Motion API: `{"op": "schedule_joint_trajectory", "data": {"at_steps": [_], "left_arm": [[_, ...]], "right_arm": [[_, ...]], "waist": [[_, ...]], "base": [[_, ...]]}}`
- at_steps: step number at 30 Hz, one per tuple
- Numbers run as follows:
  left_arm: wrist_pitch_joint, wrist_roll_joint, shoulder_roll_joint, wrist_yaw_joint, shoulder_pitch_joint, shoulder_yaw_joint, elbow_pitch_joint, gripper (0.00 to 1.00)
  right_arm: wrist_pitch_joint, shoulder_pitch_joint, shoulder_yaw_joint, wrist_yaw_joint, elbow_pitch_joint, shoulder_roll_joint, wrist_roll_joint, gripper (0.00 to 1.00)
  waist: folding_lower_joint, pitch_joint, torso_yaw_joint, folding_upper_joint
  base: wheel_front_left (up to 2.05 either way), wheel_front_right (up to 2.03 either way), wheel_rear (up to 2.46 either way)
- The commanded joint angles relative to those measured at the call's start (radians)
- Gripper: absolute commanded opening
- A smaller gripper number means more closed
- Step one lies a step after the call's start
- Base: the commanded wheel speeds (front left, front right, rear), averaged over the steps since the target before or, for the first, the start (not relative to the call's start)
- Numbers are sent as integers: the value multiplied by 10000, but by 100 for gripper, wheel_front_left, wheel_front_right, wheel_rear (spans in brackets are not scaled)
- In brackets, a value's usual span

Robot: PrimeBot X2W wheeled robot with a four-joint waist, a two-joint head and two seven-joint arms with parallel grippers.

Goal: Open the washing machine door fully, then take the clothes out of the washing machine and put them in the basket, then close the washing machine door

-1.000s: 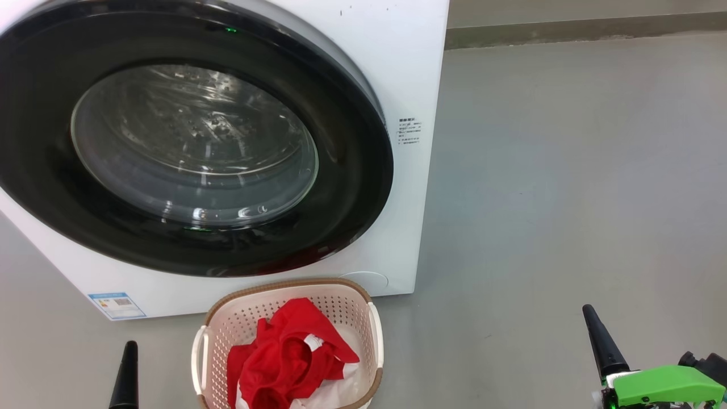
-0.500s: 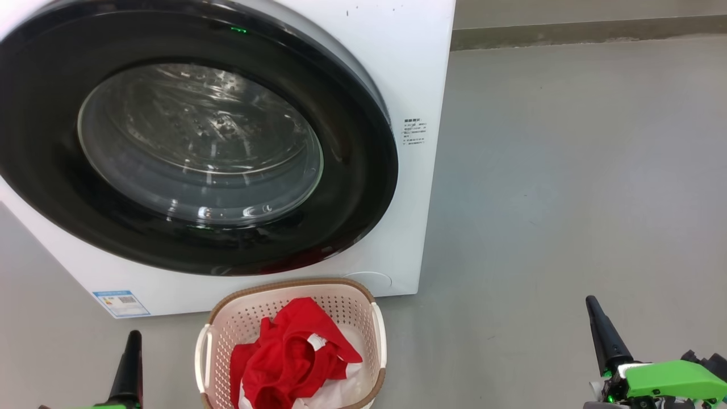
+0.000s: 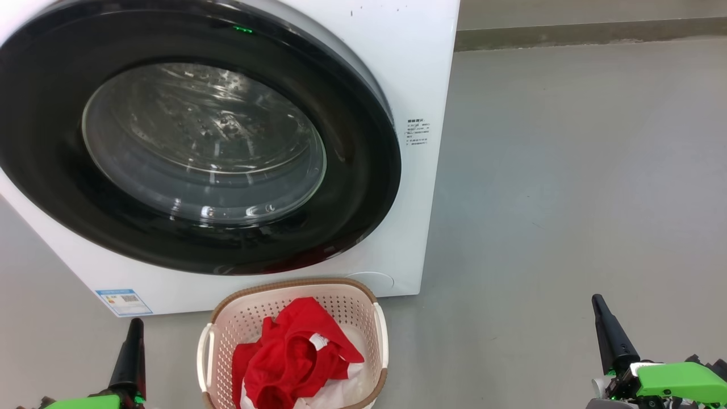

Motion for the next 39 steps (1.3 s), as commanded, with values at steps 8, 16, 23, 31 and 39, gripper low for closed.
{"op": "schedule_joint_trajectory", "data": {"at_steps": [8, 16, 23, 31, 39], "left_arm": [[75, -33, 162, -33, -387, 262, -192, 0], [75, -34, 162, -33, -387, 261, -192, 0], [74, -34, 162, -33, -387, 261, -192, 0], [74, -34, 162, -33, -387, 260, -192, 0], [74, -35, 162, -33, -387, 260, -192, 0]], "right_arm": [[83, -433, 138, -11, -307, -3, 48, 0], [92, -434, 128, -11, -306, 4, 39, 0], [100, -435, 117, -11, -306, 11, 31, 0], [108, -436, 107, -11, -305, 18, 22, 0], [116, -437, 98, -11, -305, 25, 15, 0]], "waist": [[0, 0, 0, 0], [0, 0, 0, 0], [0, 0, 0, 0], [0, 0, 0, 0], [0, 0, 0, 0]], "base": [[0, 0, 0], [0, 0, 0], [0, 0, 0], [0, 0, 0], [0, 0, 0]]}}
